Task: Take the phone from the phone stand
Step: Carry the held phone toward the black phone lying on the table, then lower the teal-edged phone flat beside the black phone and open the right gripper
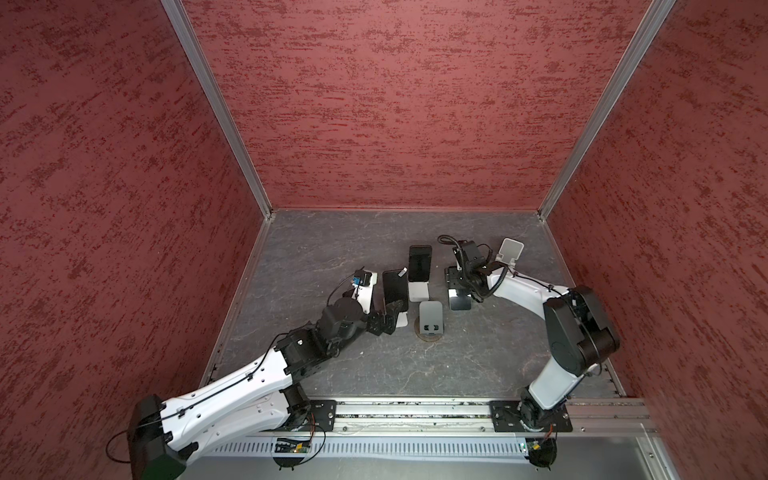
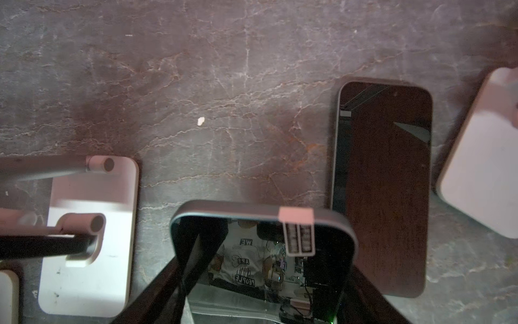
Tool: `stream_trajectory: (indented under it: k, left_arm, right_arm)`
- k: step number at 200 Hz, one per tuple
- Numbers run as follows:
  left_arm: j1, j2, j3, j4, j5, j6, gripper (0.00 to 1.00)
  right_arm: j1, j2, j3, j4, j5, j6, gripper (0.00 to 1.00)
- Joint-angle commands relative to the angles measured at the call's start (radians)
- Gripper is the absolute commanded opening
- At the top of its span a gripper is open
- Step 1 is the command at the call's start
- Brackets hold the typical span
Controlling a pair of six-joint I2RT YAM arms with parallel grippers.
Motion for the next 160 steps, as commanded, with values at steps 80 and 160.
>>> stream_trajectory:
  k: [80, 160]
  left_arm:
    - [-0.006, 0.017, 0.031, 0.003, -0.02, 0.009, 1.0]
    - [-0.006, 0.022, 0.031, 0.008, -0.018, 0.012, 0.99]
  right_arm:
    - [-0.034, 0.113, 0.109, 0.052, -0.023, -0.01, 0.6]
    - [-0.057, 0.204, 0.168, 0.058, -0.019, -0.021, 0.61]
